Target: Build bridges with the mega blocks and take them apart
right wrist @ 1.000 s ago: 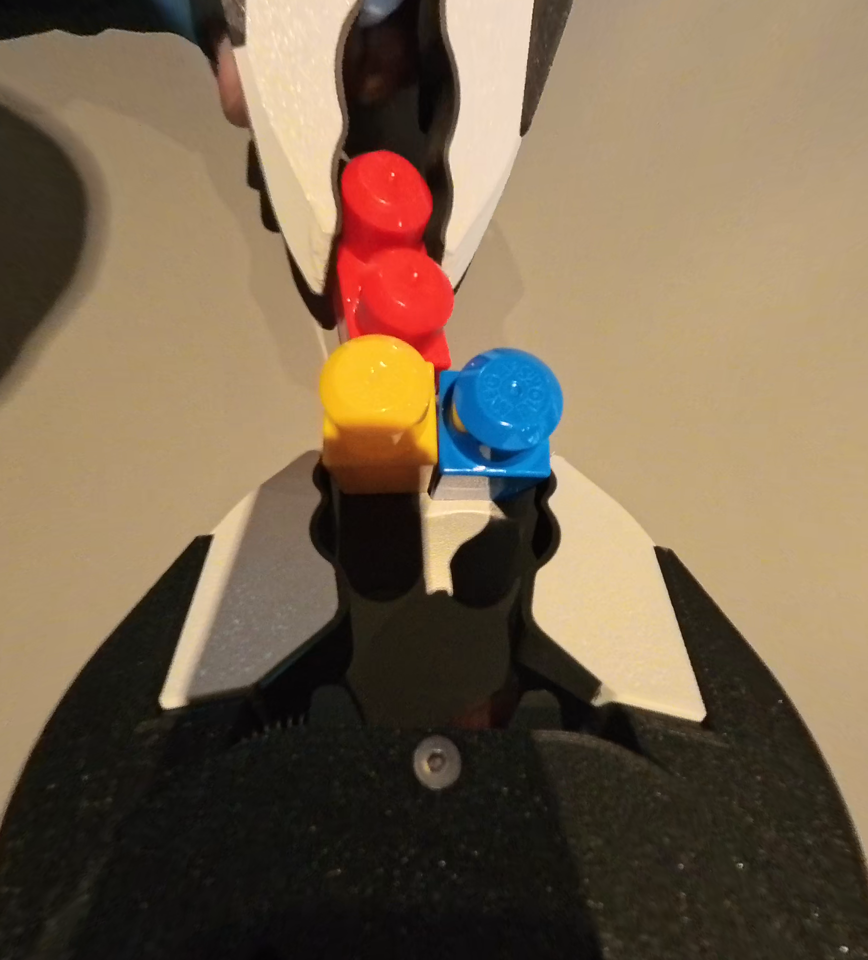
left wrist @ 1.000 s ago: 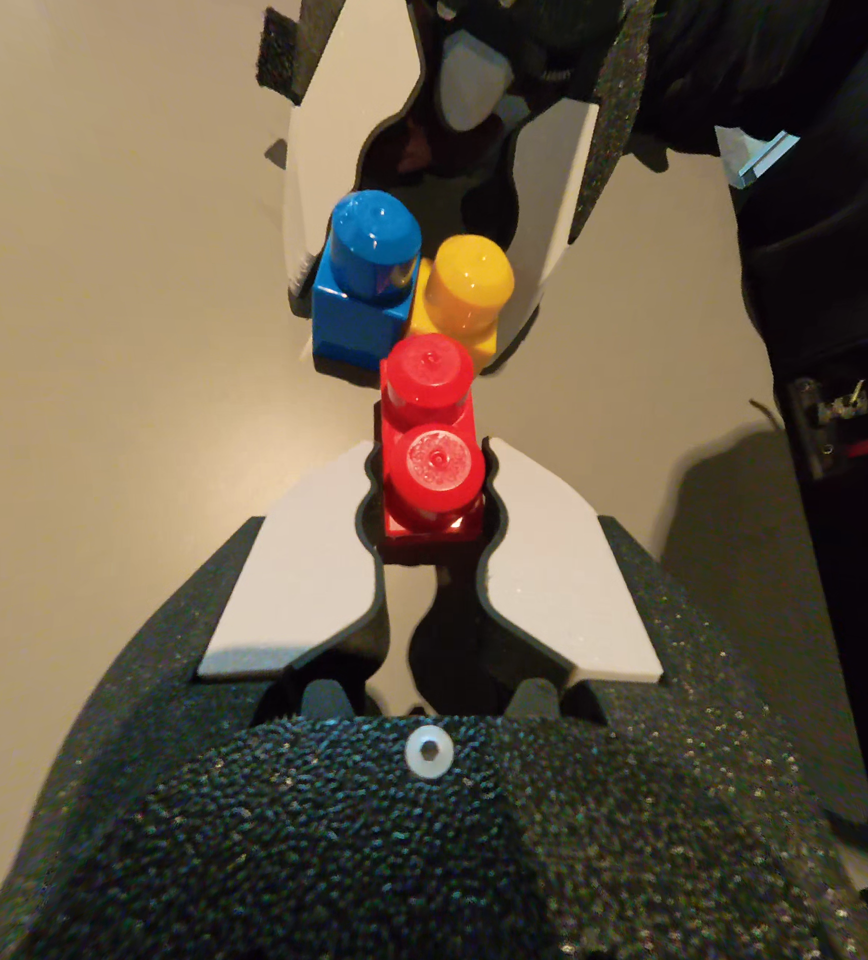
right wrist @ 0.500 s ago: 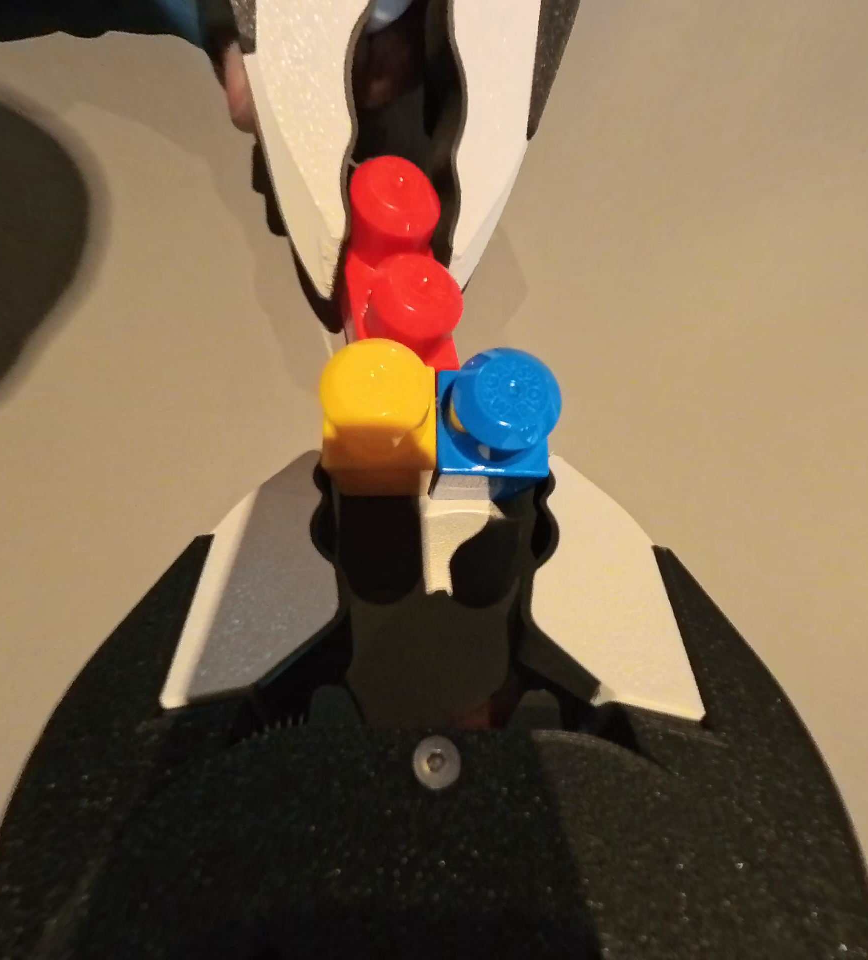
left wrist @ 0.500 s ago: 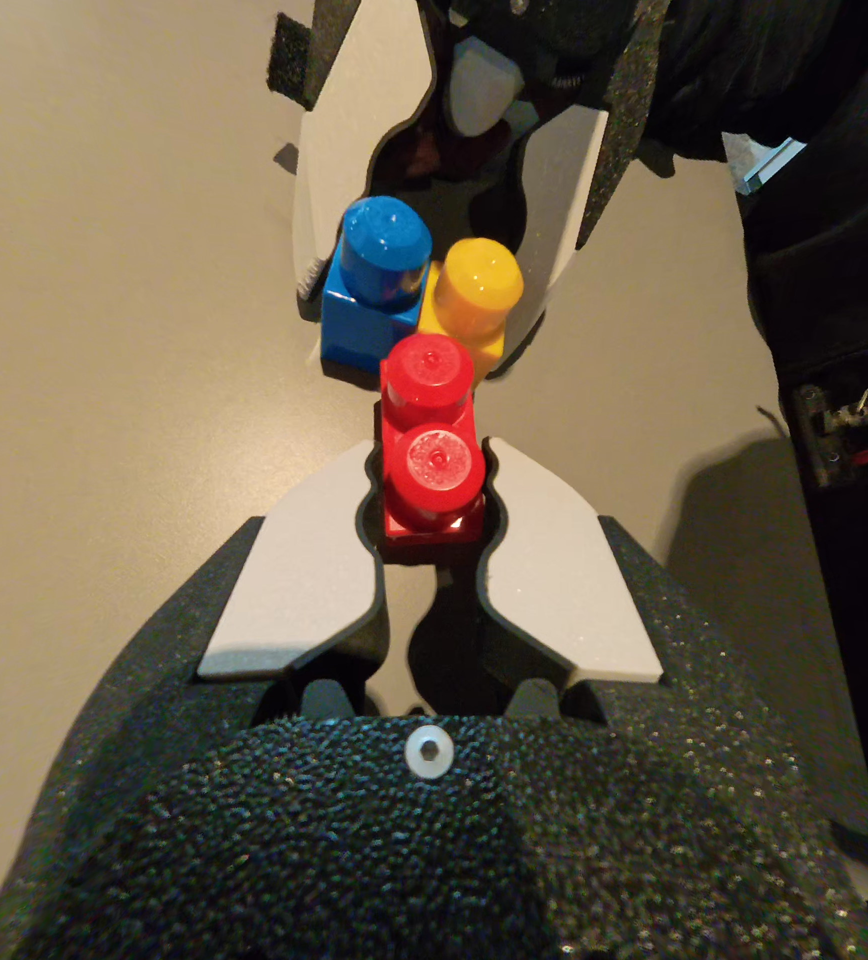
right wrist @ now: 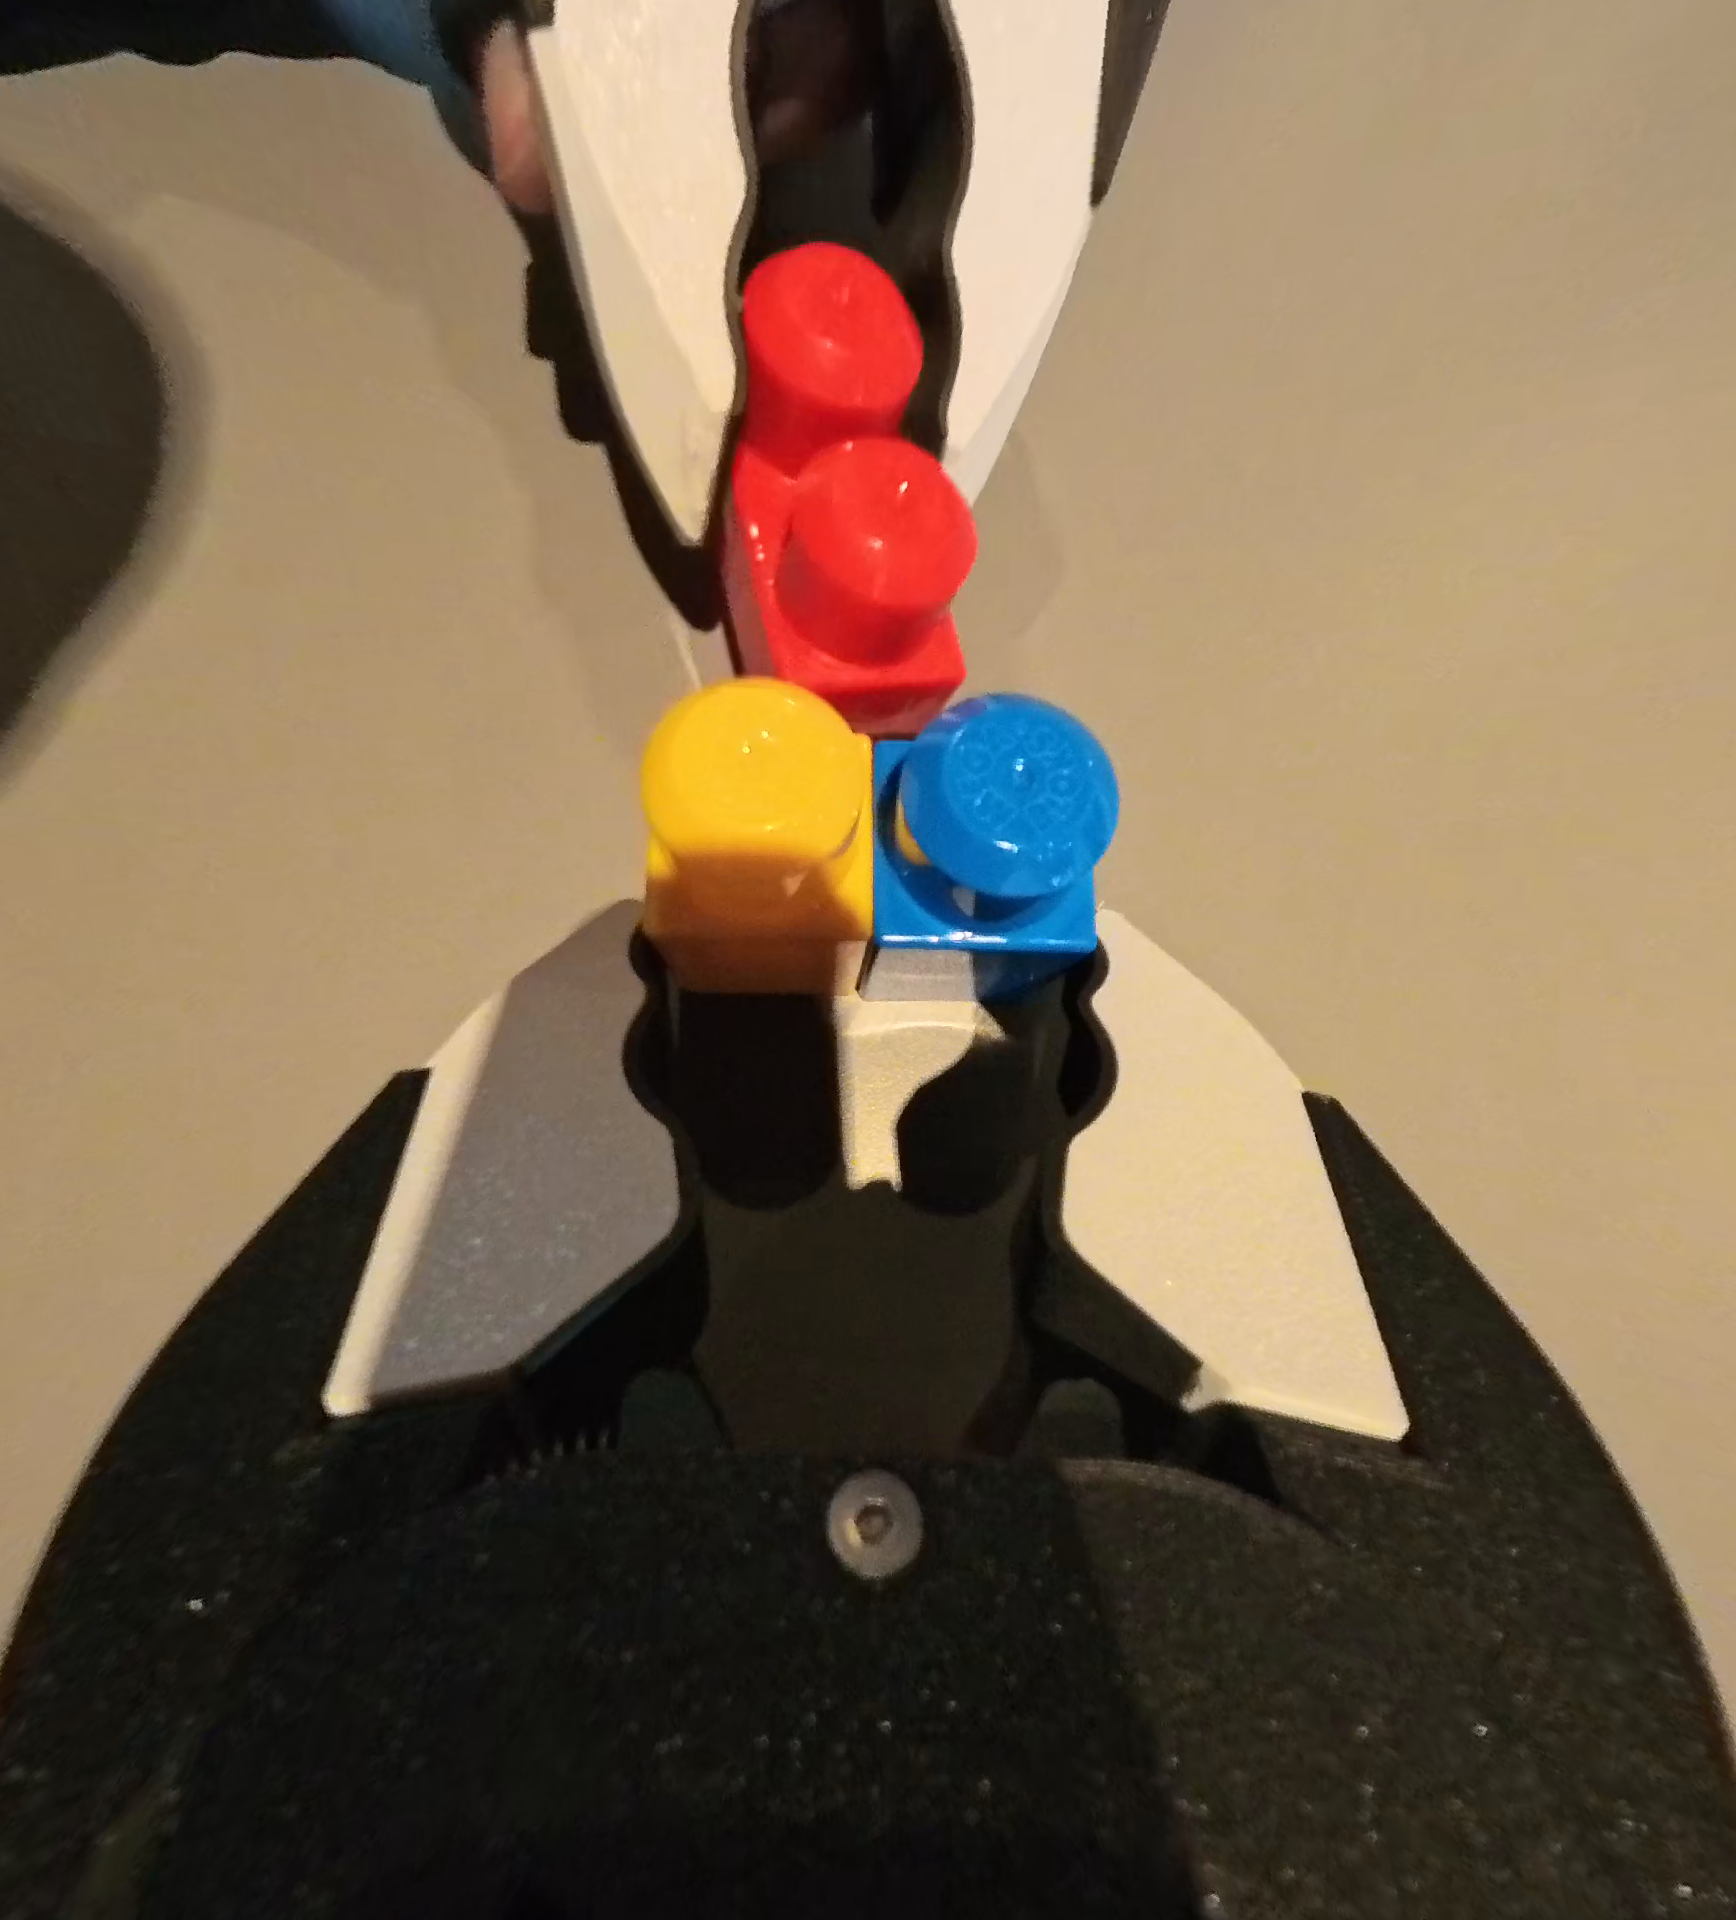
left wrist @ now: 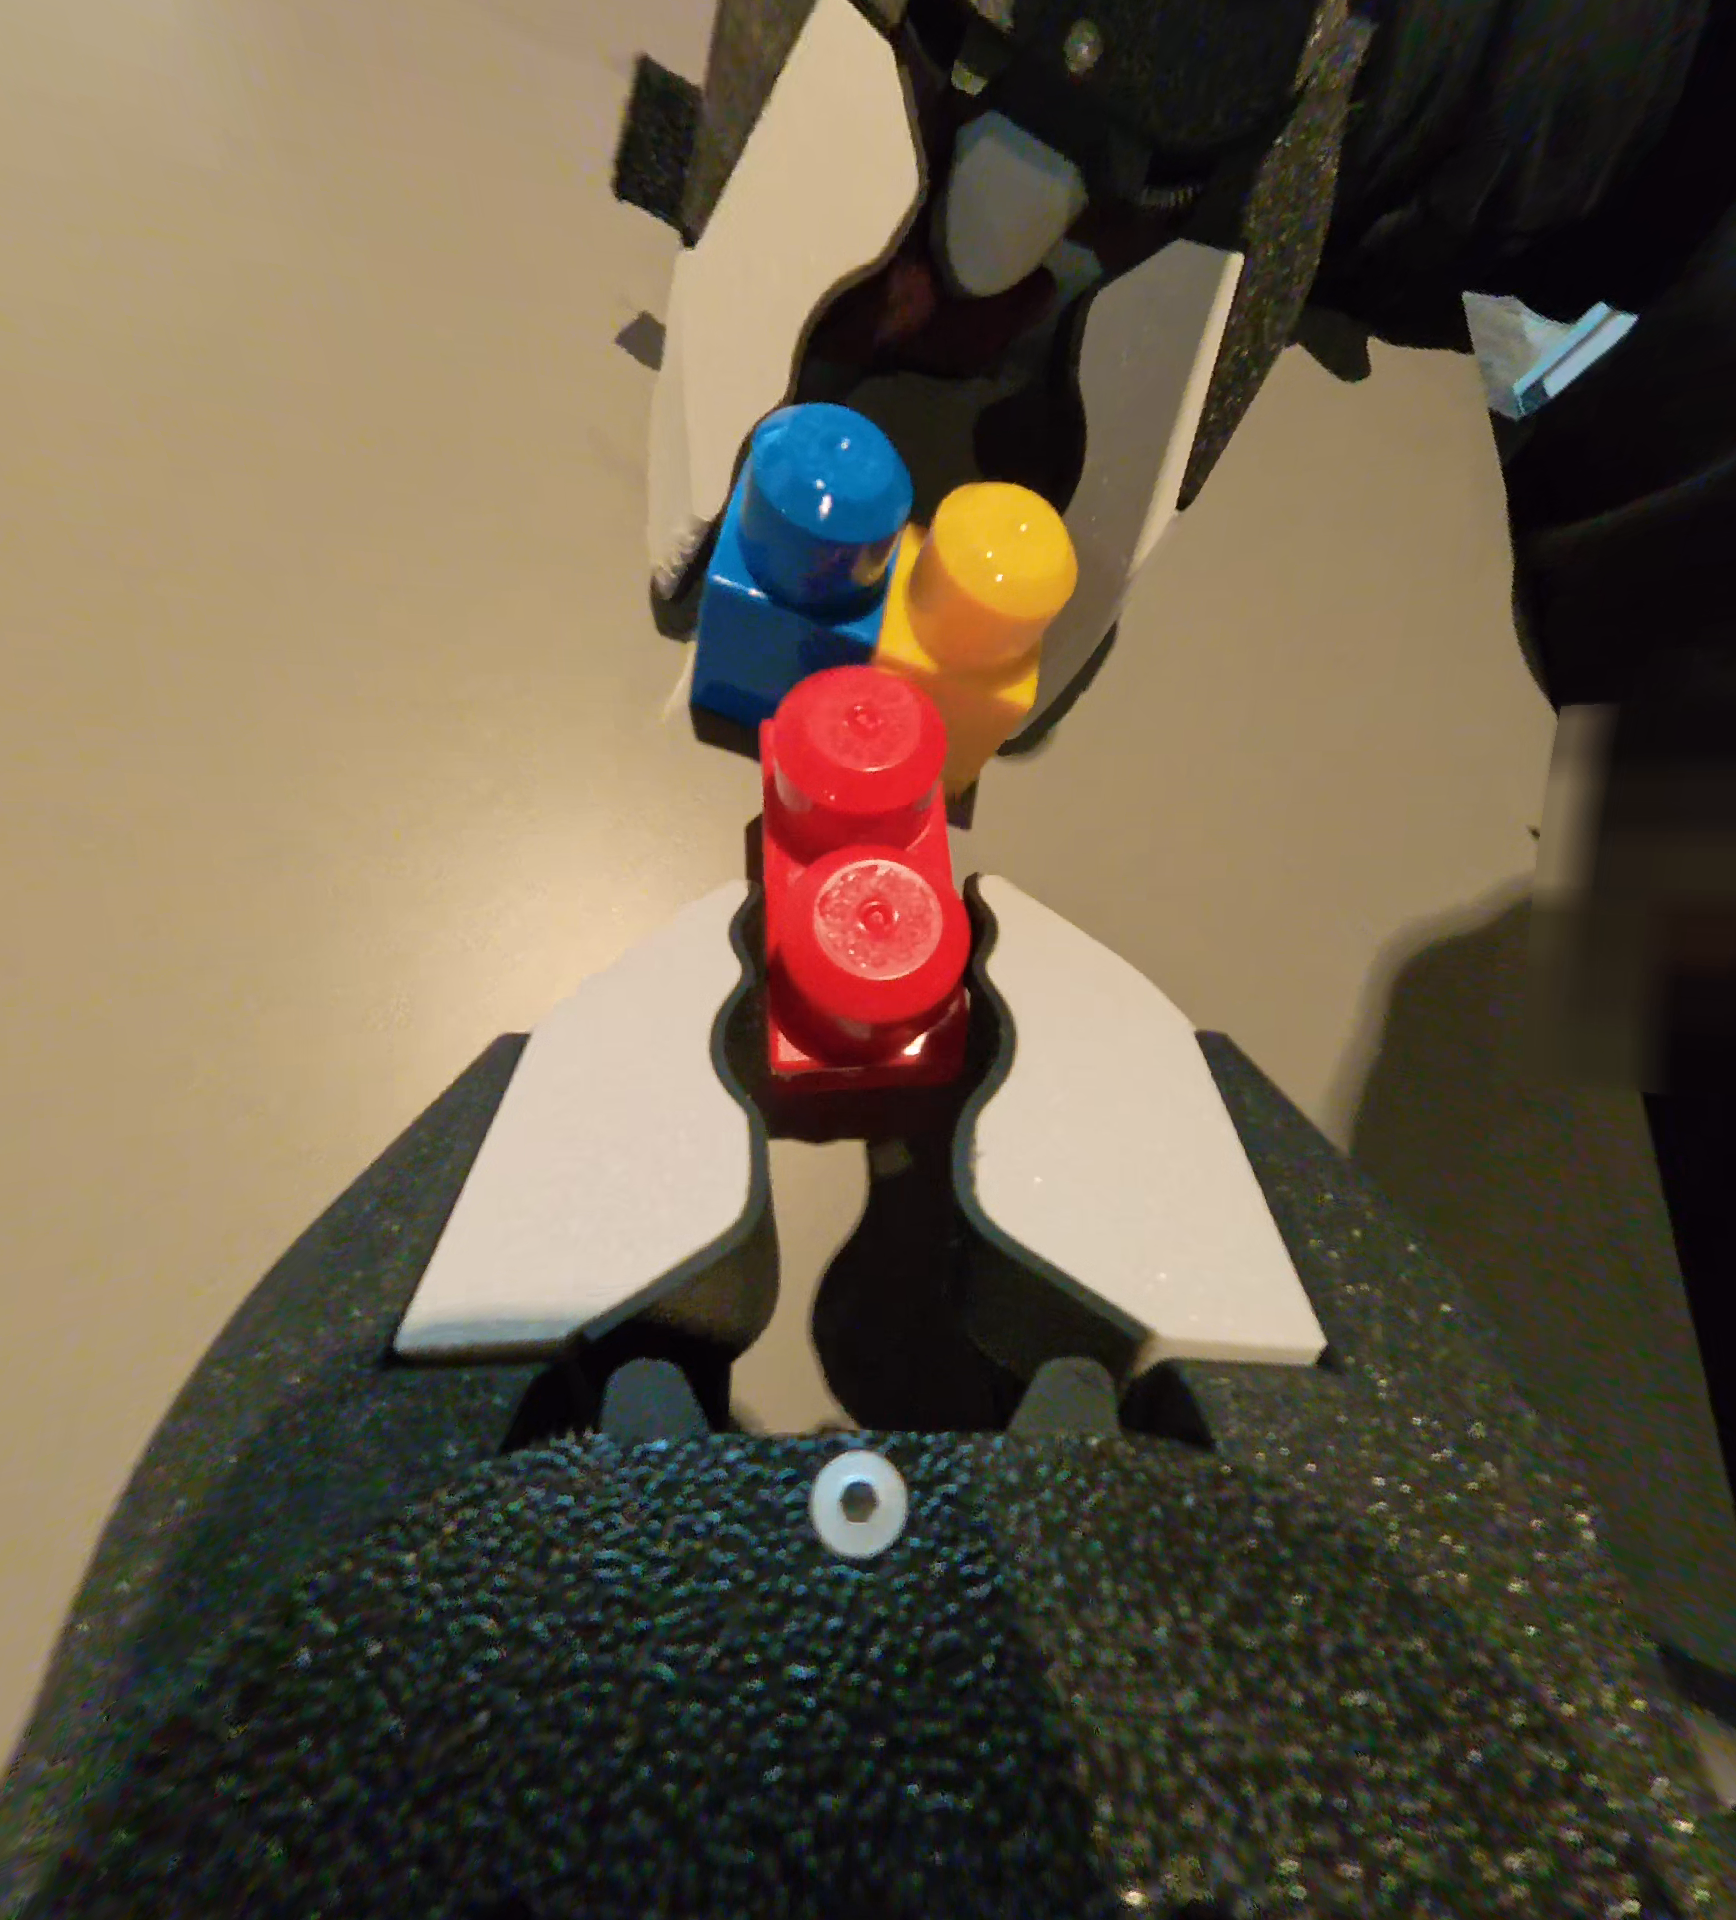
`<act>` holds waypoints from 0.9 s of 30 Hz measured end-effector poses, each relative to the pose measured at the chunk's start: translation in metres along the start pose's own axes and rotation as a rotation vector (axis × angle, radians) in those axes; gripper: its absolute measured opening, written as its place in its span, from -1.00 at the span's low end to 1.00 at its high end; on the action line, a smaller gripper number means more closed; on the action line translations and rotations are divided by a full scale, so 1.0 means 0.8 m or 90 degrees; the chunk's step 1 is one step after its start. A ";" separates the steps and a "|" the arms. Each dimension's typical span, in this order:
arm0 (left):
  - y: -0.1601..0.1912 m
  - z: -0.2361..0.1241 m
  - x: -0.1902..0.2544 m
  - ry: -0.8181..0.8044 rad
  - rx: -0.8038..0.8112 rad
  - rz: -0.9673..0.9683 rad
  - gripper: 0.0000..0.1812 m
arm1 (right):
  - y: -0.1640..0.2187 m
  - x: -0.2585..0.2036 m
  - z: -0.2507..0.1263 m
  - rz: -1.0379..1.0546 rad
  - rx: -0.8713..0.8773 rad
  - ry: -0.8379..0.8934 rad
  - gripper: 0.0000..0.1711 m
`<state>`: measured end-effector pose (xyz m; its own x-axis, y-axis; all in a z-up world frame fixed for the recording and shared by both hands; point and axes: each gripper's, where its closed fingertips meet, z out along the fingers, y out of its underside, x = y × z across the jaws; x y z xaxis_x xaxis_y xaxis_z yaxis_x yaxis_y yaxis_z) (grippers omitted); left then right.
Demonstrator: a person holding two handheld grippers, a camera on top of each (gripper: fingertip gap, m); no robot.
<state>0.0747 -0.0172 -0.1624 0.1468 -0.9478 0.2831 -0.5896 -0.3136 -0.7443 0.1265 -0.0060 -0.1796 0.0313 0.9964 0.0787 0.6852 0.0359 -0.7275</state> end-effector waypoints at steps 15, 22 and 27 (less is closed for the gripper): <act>0.020 -0.010 -0.022 -0.092 -0.067 0.032 -0.45 | 0.000 0.000 0.000 0.003 -0.001 0.000 -0.12; 0.005 -0.042 -0.016 -0.180 -0.041 0.019 -0.40 | 0.000 0.001 0.000 0.004 -0.001 0.000 -0.12; 0.014 -0.043 -0.006 -0.251 -0.184 0.049 -0.49 | 0.000 0.001 0.000 0.005 -0.001 0.000 -0.12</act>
<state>0.0398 -0.0144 -0.1513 0.3503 -0.9348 -0.0584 -0.7983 -0.2654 -0.5406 0.1267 -0.0055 -0.1794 0.0370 0.9966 0.0736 0.6860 0.0282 -0.7270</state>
